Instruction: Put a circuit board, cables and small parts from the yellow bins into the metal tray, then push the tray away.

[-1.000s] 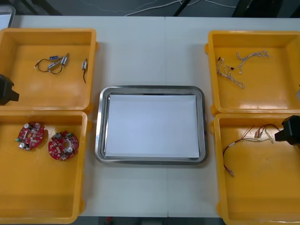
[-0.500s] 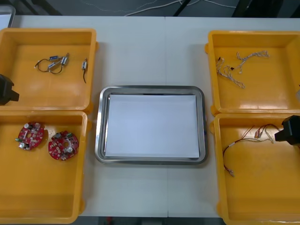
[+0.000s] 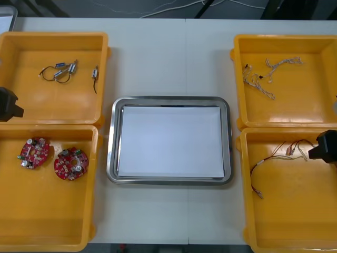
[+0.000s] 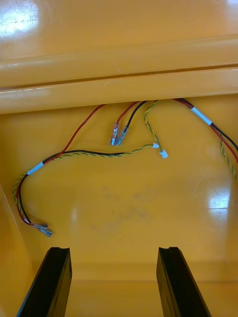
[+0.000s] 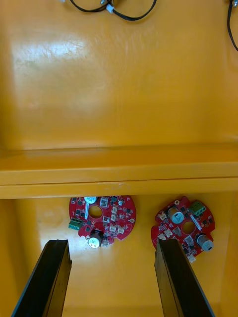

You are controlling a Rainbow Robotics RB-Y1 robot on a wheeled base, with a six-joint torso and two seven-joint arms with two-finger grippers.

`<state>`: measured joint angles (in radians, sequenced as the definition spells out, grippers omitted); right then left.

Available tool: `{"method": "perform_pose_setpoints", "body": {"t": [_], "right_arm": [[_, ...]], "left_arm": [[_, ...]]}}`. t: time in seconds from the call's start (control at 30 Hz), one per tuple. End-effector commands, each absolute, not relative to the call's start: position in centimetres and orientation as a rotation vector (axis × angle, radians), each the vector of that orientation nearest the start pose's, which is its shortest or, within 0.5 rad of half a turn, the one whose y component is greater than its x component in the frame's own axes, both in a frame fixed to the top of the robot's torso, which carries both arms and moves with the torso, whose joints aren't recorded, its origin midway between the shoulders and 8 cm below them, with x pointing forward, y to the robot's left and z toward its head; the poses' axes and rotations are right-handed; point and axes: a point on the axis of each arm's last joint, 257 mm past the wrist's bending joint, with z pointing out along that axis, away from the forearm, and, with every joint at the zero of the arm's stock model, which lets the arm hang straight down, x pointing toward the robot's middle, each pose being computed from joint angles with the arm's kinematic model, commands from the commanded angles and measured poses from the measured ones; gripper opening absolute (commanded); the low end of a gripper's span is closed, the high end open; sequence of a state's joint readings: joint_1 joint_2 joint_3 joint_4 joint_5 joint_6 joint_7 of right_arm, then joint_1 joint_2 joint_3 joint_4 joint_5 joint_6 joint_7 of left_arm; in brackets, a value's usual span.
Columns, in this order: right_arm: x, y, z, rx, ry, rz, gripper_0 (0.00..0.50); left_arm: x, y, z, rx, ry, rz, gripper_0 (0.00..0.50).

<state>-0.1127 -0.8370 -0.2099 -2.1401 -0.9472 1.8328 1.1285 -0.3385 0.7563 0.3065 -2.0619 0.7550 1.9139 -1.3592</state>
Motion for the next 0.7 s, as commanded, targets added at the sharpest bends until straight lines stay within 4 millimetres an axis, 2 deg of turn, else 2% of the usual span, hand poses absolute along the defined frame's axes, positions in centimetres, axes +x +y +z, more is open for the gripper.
{"method": "perform_pose_setpoints", "body": {"t": [0.03,0.17,0.37,0.7], "right_arm": [[34.4,-36.1,-22.3,0.153,2.831,0.097,0.500],[34.6,-36.7,-22.3,0.194,2.819,0.079,0.500],[34.8,-37.1,-22.3,0.385,2.795,0.085,0.500],[35.7,-37.7,-22.3,0.670,2.685,0.073,0.500]], "left_arm": [[41.5,37.7,-13.2,0.051,2.599,0.055,0.500],[41.5,37.6,-13.1,0.053,2.597,0.047,0.500],[41.1,37.8,-13.2,0.058,2.599,0.037,0.500],[37.5,39.7,-14.9,0.073,2.626,0.124,0.500]]}}
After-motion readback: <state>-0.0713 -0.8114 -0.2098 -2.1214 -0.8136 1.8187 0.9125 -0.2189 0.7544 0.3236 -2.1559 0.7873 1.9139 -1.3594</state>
